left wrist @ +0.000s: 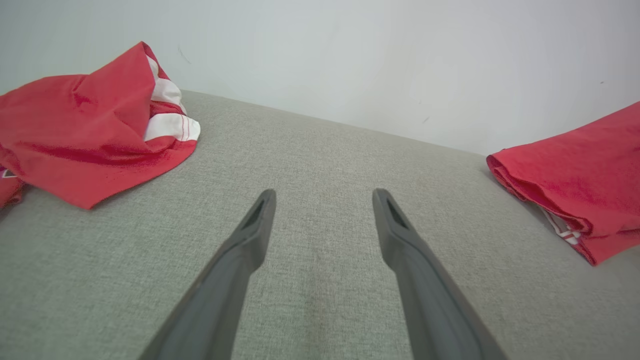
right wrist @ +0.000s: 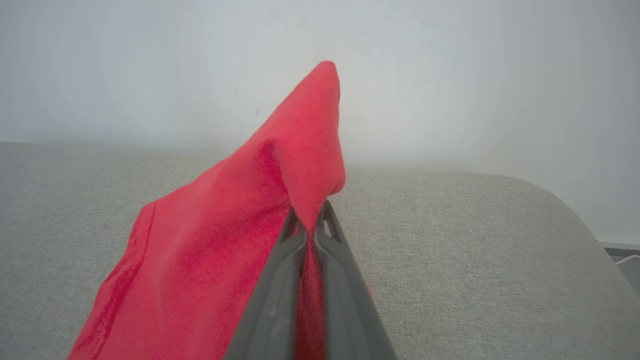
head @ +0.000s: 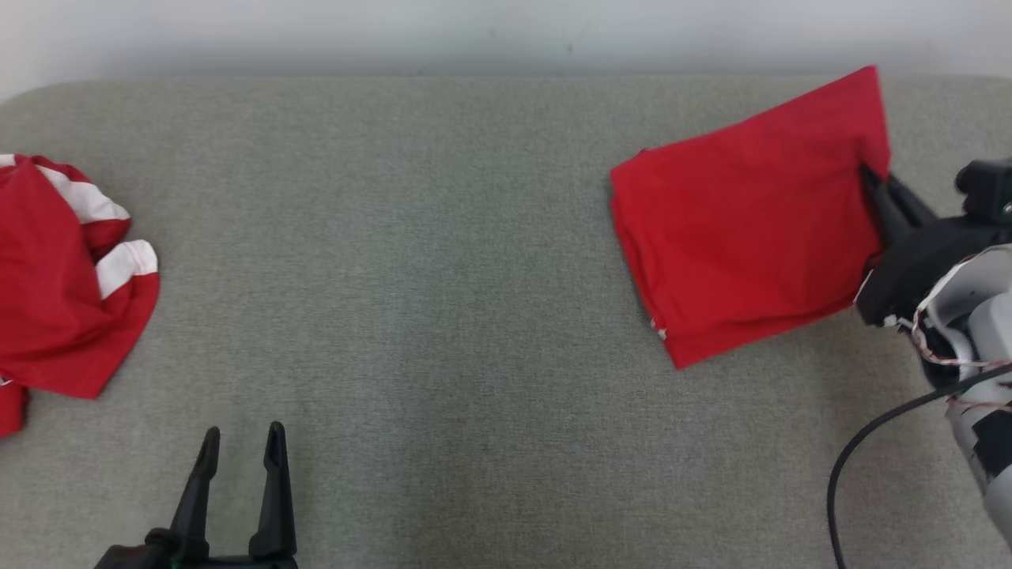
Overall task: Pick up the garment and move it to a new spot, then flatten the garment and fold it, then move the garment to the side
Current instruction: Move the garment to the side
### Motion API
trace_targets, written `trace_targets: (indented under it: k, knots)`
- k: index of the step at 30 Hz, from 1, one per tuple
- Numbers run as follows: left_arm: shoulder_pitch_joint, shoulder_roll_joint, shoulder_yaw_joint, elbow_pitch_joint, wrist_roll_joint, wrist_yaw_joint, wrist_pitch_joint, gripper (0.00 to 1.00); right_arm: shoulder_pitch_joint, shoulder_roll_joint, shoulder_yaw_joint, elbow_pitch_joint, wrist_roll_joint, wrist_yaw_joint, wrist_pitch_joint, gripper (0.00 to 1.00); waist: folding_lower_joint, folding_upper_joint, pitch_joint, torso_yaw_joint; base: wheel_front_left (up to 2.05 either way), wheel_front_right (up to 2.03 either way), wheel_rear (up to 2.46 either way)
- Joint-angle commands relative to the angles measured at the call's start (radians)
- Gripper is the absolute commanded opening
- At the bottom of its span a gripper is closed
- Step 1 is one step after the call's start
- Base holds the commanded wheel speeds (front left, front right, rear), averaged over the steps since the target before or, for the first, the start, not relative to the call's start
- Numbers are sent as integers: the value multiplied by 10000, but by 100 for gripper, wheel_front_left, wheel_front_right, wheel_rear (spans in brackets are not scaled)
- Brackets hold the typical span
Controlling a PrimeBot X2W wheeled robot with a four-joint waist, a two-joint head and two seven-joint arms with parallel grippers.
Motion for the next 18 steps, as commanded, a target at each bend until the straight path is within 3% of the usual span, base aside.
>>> trace_targets:
  k: [1,18]
  knots:
    - [-178,123,39,-80,103,-25,-35,100,-311,-210,-9,122,19,-7,-15,0,-1,-1,438,-336,0,0,0]
    - [-730,741,213,-784,257,-15,138,100,-2820,-1738,656,2024,-17,-7,181,0,-1,-1,1661,-899,0,0,0]
